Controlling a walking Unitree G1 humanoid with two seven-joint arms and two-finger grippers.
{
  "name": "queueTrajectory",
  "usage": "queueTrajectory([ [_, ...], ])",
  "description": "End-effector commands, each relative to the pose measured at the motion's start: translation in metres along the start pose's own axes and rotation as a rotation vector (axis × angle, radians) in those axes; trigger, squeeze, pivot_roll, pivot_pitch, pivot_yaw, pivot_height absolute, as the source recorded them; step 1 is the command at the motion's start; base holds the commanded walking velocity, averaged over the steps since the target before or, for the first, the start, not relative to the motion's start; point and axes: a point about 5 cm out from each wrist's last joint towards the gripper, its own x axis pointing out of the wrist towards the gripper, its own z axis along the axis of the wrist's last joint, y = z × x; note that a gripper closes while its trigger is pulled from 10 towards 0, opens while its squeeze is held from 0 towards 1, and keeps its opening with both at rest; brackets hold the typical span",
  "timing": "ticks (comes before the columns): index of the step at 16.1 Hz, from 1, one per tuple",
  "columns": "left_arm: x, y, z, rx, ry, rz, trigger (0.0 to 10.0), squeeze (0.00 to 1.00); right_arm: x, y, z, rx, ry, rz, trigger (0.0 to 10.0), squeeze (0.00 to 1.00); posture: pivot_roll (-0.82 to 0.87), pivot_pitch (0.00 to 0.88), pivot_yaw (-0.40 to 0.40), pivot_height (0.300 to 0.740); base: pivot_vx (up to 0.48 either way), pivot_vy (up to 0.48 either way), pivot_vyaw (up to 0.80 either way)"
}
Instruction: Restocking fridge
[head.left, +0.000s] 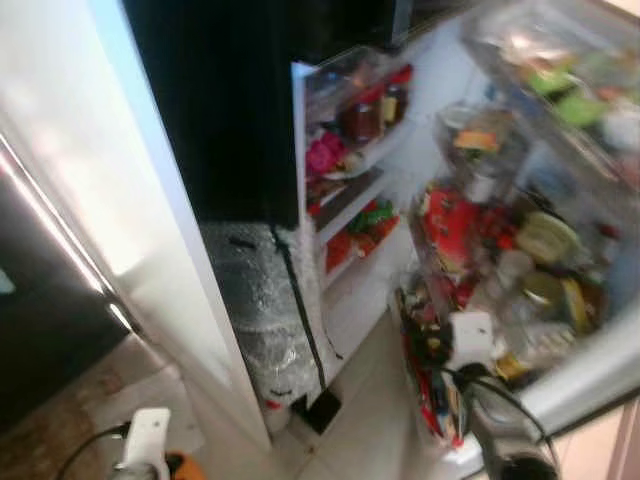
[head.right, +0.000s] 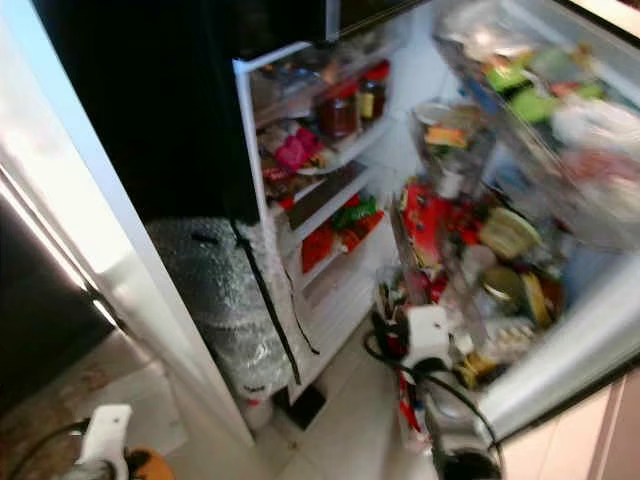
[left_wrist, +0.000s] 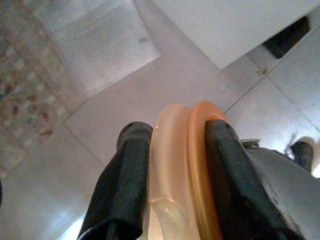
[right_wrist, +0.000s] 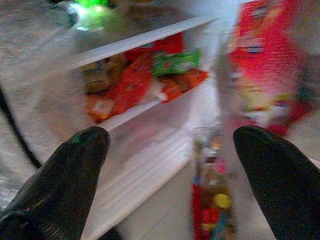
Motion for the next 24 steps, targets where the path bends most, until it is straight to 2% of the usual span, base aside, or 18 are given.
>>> queueTrajectory([
  [1, -0.001, 0.002, -0.007, 0.005, 0.028, 0.006, 10.0, 0.00, -0.002, -0.002, -0.004, -0.016, 0.015, -0.025, 10.0, 0.00, -0.12, 0.057, 0.007, 0.740, 0.000, 0.000, 0.00],
  [4, -0.001, 0.001, -0.008, 0.009, 0.031, 0.003, 10.0, 0.00, -0.007, -0.012, -0.005, -0.047, 0.008, -0.158, 10.0, 0.00, -0.12, 0.058, 0.006, 0.740, 0.000, 0.000, 0.00],
  [6, -0.001, 0.002, -0.008, 0.009, 0.032, 0.003, 10.0, 0.00, -0.010, -0.017, -0.003, -0.017, -0.036, -0.207, 10.0, 0.00, -0.12, 0.058, 0.006, 0.740, 0.000, 0.000, 0.00],
  [13, -0.001, 0.002, -0.007, 0.012, 0.032, -0.001, 10.0, 0.00, -0.010, -0.017, 0.001, -0.027, -0.071, -0.220, 10.0, 0.00, -0.12, 0.056, 0.008, 0.740, 0.000, 0.000, 0.00],
  [19, -0.001, 0.002, -0.007, 0.013, 0.032, -0.003, 10.0, 0.00, -0.009, -0.031, 0.007, -0.045, -0.080, -0.258, 10.0, 0.00, -0.12, 0.057, 0.007, 0.740, 0.000, 0.000, 0.00],
  [24, -0.001, 0.002, -0.007, 0.015, 0.032, -0.004, 10.0, 0.00, -0.011, -0.036, 0.007, -0.047, -0.077, -0.278, 10.0, 0.00, -0.12, 0.059, 0.008, 0.740, 0.000, 0.000, 0.00],
])
